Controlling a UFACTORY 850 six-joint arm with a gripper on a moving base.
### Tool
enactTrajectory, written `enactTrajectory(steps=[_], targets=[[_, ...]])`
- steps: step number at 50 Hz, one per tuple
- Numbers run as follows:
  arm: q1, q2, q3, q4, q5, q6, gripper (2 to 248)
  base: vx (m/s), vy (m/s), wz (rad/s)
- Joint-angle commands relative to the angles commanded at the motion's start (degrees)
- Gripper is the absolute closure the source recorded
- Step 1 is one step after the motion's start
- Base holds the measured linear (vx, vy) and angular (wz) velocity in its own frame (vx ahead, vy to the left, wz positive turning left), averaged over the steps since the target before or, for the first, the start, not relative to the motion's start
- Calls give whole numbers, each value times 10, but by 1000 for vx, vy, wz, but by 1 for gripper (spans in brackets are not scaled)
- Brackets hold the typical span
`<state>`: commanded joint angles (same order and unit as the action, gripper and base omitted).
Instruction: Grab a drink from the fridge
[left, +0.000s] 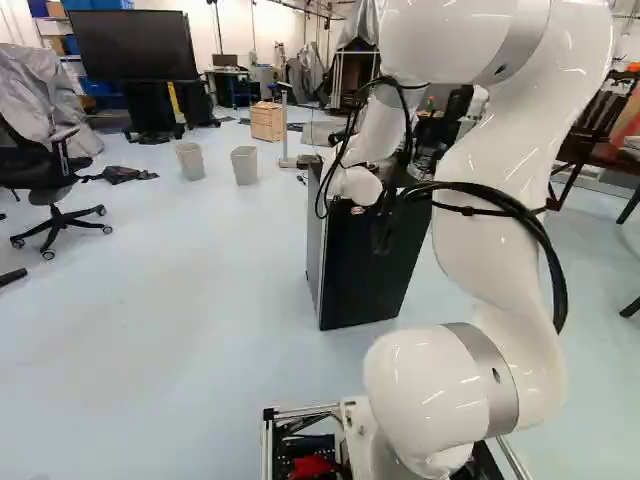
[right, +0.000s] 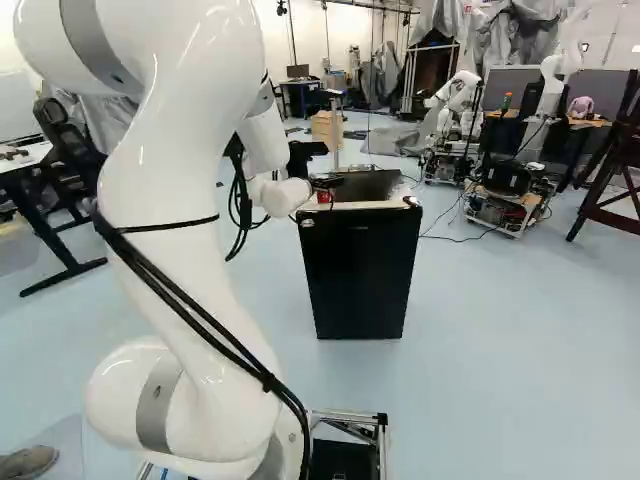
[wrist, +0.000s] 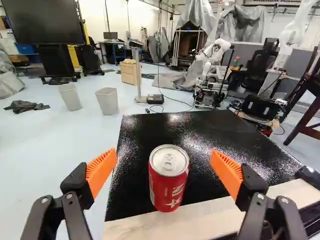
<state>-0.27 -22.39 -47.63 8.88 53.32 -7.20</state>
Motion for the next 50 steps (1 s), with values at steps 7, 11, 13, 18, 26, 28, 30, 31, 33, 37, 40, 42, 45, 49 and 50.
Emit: enactTrajectory(steps=[7, 11, 13, 18, 26, 28, 30, 31, 33, 37, 40, 42, 45, 49, 50], targets=[[0, -4, -3, 0, 0, 0, 3, 0, 0, 0], [0, -4, -3, 0, 0, 0, 3, 0, 0, 0], [0, -5, -4, 0, 0, 0, 3, 0, 0, 0], [0, -5, -4, 0, 0, 0, 3, 0, 0, 0], [0, -5, -4, 0, 0, 0, 42, 0, 0, 0], [0, -5, -4, 0, 0, 0, 42, 0, 0, 0], [0, -5, -4, 0, 0, 0, 42, 0, 0, 0], [0, -5, -4, 0, 0, 0, 80, 0, 0, 0], [0, -5, -4, 0, 0, 0, 80, 0, 0, 0], [0, -5, -4, 0, 0, 0, 118, 0, 0, 0], [0, -5, -4, 0, 0, 0, 118, 0, 0, 0], [0, -5, -4, 0, 0, 0, 150, 0, 0, 0], [0, -5, -4, 0, 0, 0, 150, 0, 0, 0], [0, -5, -4, 0, 0, 0, 150, 0, 0, 0], [0, -5, -4, 0, 0, 0, 150, 0, 0, 0]])
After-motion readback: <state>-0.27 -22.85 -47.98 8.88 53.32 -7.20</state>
